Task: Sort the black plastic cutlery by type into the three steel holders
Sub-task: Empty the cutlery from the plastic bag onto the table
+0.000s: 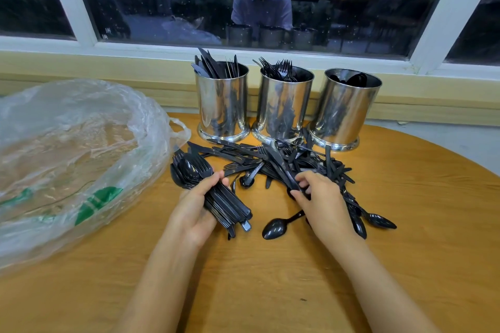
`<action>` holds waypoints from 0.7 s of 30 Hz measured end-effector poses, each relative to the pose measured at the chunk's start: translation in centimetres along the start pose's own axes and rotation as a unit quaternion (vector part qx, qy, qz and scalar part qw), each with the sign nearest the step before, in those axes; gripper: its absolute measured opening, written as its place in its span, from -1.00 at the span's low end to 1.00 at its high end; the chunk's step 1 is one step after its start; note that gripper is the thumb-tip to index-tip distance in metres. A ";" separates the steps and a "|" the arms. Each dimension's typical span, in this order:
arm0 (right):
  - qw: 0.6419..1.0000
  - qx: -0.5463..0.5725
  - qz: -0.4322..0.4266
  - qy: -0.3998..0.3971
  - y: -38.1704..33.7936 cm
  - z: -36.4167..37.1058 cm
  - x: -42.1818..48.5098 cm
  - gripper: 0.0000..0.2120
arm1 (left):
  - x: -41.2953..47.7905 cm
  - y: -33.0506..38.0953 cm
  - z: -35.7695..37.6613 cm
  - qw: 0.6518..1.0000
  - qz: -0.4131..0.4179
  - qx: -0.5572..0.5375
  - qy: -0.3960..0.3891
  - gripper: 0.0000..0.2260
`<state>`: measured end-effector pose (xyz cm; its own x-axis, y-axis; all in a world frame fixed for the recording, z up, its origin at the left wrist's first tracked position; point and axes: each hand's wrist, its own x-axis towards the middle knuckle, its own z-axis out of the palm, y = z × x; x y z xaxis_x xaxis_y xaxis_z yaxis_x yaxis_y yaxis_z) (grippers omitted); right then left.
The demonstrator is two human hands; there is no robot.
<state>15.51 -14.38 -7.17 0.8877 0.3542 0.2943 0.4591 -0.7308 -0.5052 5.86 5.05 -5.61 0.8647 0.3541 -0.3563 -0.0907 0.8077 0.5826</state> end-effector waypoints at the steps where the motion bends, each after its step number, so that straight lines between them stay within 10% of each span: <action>1: 1.000 -0.007 0.001 -0.001 -0.1 0.0 0.1 -0.70 | 0.0 0.0 0.0 1.000 -0.001 0.003 0.000 -0.85; 12: 0.999 0.014 0.030 0.043 0.3 -0.5 0.3 -0.89 | -0.1 -0.3 0.3 1.000 -0.015 0.012 -0.007 -0.81; 21: 0.920 0.384 0.069 -0.039 -3.8 -0.9 -1.4 -0.89 | -0.3 -0.7 0.8 1.000 -0.001 0.029 0.002 -0.88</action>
<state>12.51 -12.65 -4.94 0.9252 0.3522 0.1411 0.2065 -0.1555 -0.9660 6.04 4.02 -5.33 0.8625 0.3541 -0.3615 -0.0593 0.7802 0.6227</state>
